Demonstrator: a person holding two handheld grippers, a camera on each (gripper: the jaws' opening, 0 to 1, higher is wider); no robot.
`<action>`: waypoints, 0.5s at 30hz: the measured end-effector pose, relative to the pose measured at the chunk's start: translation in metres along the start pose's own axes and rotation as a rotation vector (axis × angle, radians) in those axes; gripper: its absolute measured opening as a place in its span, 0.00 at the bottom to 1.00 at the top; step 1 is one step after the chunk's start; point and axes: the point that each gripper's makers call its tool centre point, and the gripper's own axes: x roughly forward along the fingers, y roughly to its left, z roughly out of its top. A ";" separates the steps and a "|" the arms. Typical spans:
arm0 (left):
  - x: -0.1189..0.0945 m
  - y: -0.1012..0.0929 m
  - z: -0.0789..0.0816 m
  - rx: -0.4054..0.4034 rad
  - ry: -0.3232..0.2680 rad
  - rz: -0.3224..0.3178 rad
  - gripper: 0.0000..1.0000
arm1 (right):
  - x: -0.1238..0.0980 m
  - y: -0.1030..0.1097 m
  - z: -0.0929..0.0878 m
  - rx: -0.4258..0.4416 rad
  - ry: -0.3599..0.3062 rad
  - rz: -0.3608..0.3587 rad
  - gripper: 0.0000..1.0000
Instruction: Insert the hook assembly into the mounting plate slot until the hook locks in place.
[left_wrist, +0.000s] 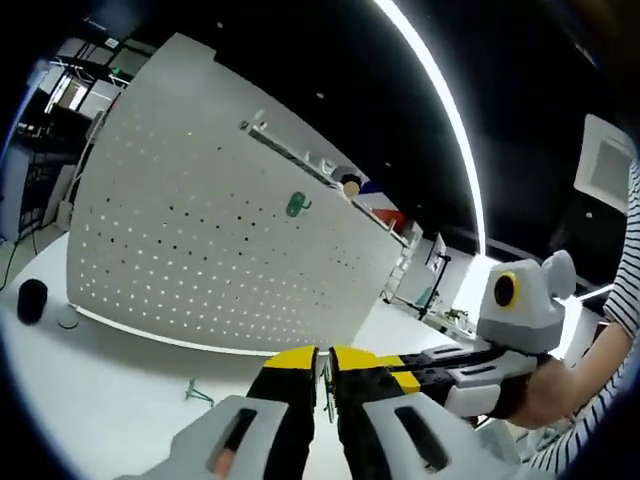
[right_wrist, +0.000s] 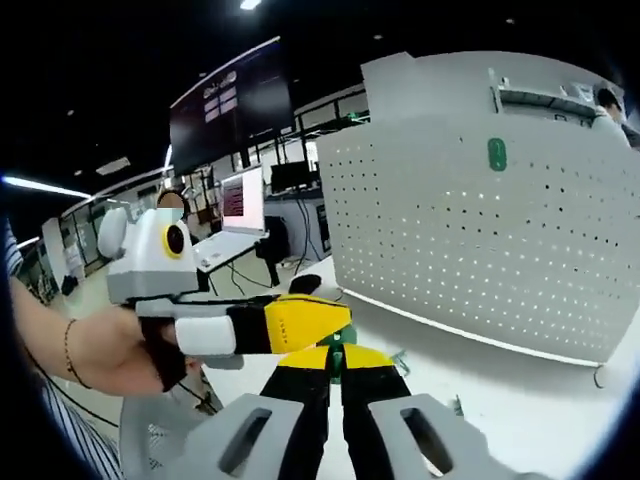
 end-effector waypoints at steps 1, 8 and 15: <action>0.000 0.002 0.001 -0.004 -0.001 0.002 0.15 | 0.000 -0.001 0.001 -0.039 -0.001 -0.005 0.00; -0.008 0.006 0.003 0.010 0.021 0.010 0.28 | 0.001 -0.001 0.006 -0.136 -0.015 -0.016 0.00; -0.021 0.014 0.004 -0.020 0.021 0.021 0.43 | 0.005 -0.004 0.014 -0.198 -0.043 -0.025 0.00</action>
